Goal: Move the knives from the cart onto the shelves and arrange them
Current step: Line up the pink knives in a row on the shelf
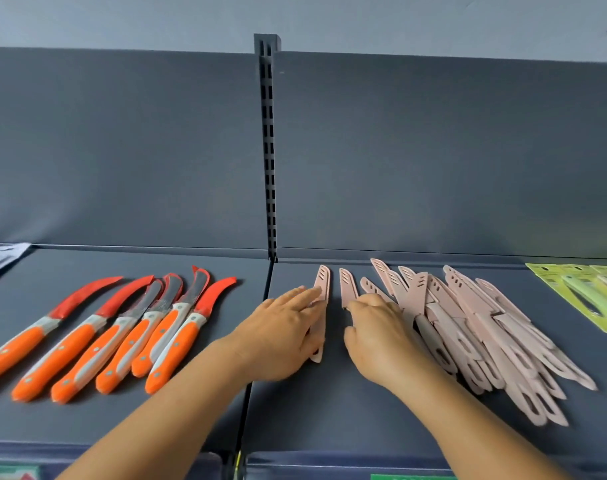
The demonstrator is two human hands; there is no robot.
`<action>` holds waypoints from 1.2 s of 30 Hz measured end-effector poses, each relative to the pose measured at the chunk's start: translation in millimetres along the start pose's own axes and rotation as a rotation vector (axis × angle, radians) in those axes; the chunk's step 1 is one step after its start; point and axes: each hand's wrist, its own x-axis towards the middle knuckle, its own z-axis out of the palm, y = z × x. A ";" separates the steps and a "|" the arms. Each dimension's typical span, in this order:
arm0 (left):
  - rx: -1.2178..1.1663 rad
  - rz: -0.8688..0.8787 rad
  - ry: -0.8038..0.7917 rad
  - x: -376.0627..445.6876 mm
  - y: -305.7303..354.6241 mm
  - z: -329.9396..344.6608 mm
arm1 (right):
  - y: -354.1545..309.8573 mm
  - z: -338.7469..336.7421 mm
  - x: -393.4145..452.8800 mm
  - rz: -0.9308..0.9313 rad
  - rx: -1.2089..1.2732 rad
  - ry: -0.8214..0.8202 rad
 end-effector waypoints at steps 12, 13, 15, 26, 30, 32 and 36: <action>-0.106 0.034 0.105 4.0 -1.1 15.4 | -8.4 -0.1 4.1 0.073 0.014 -0.006; -0.118 0.033 0.115 4.2 -1.8 15.9 | -9.0 -0.7 4.0 0.081 0.006 -0.008; -0.140 0.031 0.132 4.3 -2.7 16.2 | -11.0 -1.9 6.6 0.100 0.007 -0.010; -0.194 0.012 0.137 3.7 -0.1 14.9 | -15.7 0.4 17.5 0.089 0.156 0.038; -0.213 0.017 0.151 3.9 -0.9 16.5 | -21.0 2.0 19.7 0.074 0.149 0.042; -0.223 0.015 0.161 4.5 -1.3 16.8 | -22.3 1.7 20.1 0.061 0.169 0.032; -0.235 -0.019 0.167 7.4 -5.4 17.0 | -24.7 3.0 22.4 0.042 0.173 0.020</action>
